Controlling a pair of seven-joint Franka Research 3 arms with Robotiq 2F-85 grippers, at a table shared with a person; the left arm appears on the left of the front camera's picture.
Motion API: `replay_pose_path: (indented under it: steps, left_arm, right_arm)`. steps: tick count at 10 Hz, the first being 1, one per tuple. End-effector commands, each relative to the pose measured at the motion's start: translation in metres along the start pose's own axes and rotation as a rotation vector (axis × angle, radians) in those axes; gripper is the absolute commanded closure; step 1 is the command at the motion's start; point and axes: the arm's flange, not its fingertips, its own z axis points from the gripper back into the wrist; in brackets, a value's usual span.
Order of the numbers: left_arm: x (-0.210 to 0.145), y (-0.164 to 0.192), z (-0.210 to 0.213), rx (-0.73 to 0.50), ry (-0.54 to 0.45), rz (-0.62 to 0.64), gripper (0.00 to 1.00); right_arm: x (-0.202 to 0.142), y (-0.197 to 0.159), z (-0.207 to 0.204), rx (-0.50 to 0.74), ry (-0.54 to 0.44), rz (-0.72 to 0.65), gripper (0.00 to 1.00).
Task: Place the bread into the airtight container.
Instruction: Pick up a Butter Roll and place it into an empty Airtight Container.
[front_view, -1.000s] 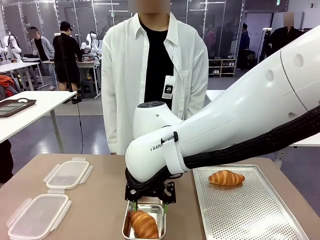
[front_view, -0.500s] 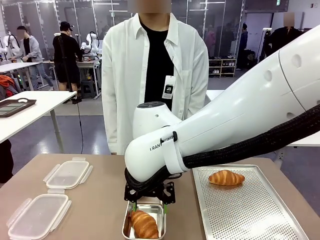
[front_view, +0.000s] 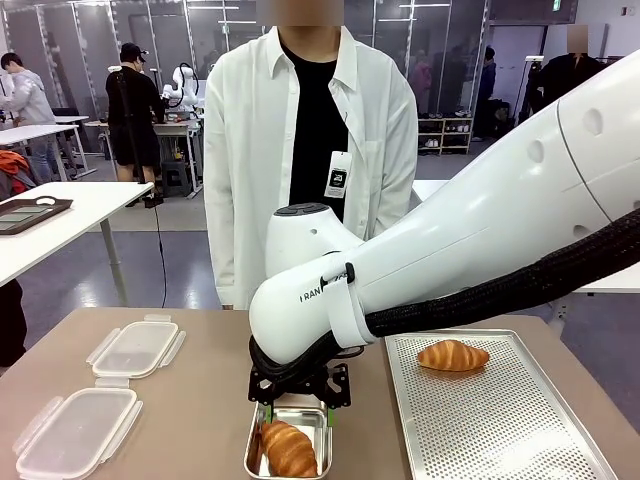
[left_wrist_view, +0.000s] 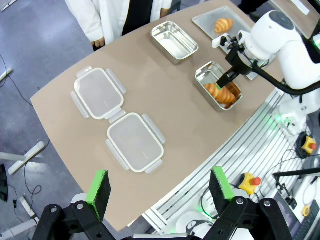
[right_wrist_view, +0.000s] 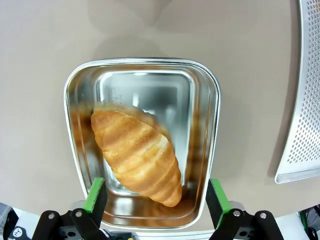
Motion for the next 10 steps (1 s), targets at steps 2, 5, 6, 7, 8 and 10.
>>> replay_pose_path:
  steps: [2, 5, 6, 7, 8, 10]
  left_arm:
    - [0.001, 0.0, 0.002, -0.006, 0.001, -0.017, 0.0]
    - [0.001, 0.0, 0.002, -0.006, 0.001, -0.017, 0.0]
    - [0.001, 0.0, 0.002, -0.006, 0.001, -0.017, 0.0]
    - [0.001, 0.0, 0.002, -0.006, 0.001, -0.017, 0.0]
    - [0.001, 0.0, 0.002, -0.006, 0.001, -0.017, 0.0]
    - [0.001, 0.0, 0.002, -0.006, 0.001, -0.017, 0.0]
  right_arm:
    - [-0.001, -0.001, 0.002, -0.001, -0.007, -0.002, 0.0]
    - [0.0, 0.0, 0.0, 0.0, 0.0, 0.0, 0.0]
    - [-0.001, -0.008, 0.021, 0.052, 0.03, 0.029, 0.0]
    - [-0.006, -0.024, 0.051, 0.084, 0.032, 0.082, 0.0]
    - [-0.013, -0.042, 0.079, 0.076, 0.039, 0.141, 0.0]
    - [-0.027, -0.09, 0.143, 0.083, 0.029, 0.26, 0.0]
